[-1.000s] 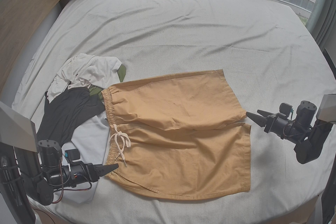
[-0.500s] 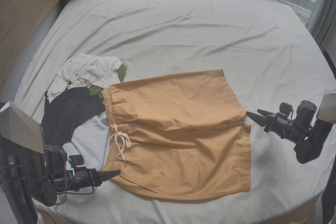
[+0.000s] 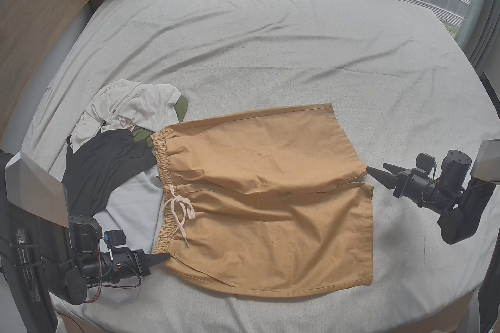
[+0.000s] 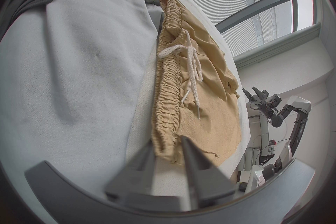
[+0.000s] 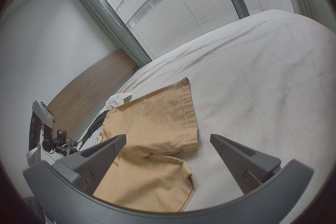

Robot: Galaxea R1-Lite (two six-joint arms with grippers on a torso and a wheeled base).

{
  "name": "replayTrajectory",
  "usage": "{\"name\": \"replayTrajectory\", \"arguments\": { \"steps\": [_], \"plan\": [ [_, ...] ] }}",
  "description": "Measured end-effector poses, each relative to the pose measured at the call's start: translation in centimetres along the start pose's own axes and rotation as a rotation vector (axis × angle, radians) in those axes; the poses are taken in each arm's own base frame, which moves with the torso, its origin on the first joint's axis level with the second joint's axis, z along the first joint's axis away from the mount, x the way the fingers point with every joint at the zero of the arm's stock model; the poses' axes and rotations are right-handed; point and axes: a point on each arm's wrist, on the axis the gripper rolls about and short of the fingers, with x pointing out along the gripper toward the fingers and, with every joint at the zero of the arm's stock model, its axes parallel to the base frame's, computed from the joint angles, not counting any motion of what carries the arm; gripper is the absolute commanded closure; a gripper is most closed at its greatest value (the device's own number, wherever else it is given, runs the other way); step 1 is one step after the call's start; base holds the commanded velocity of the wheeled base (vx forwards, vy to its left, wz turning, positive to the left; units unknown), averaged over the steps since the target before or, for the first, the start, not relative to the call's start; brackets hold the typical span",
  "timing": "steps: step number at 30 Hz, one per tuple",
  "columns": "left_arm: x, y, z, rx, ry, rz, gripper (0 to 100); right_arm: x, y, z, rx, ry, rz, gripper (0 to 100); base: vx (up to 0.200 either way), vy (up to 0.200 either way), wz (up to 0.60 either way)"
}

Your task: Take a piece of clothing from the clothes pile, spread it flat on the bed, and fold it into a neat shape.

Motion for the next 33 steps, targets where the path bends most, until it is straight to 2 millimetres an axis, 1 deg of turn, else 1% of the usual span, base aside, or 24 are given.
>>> {"name": "replayTrajectory", "arguments": {
  "steps": [8, 14, 17, 22, 27, 33],
  "plan": [
    [0.1, 0.1, 0.1, 0.000, -0.002, 0.000, 100, -1.0, 0.6, -1.5, 0.003, 0.061, -0.008, 0, 0.000, 0.000, 0.00],
    [0.1, 0.0, 0.0, 0.007, 0.000, -0.006, 100, -2.3, 1.4, -3.6, -0.017, 0.149, -0.014, 0, 0.000, 0.000, 0.00],
    [0.1, -0.1, 0.0, 0.009, 0.000, -0.008, 100, -2.9, 1.9, -4.7, -0.012, 0.200, -0.010, 0, 0.000, 0.000, 0.00],
    [0.1, -0.2, 0.0, 0.011, 0.001, -0.012, 100, -4.2, 3.0, -6.7, -0.051, 0.296, 0.007, 0, 0.000, 0.000, 0.00],
    [0.2, -0.2, 0.1, 0.014, 0.001, -0.014, 100, -5.4, 3.8, -8.2, -0.024, 0.380, 0.011, 0, 0.000, 0.000, 0.00],
    [0.3, -0.2, 0.1, 0.016, 0.001, -0.015, 100, -7.3, 4.7, -9.9, -0.005, 0.505, 0.011, 0, 0.000, 0.000, 0.00]
  ]
}}
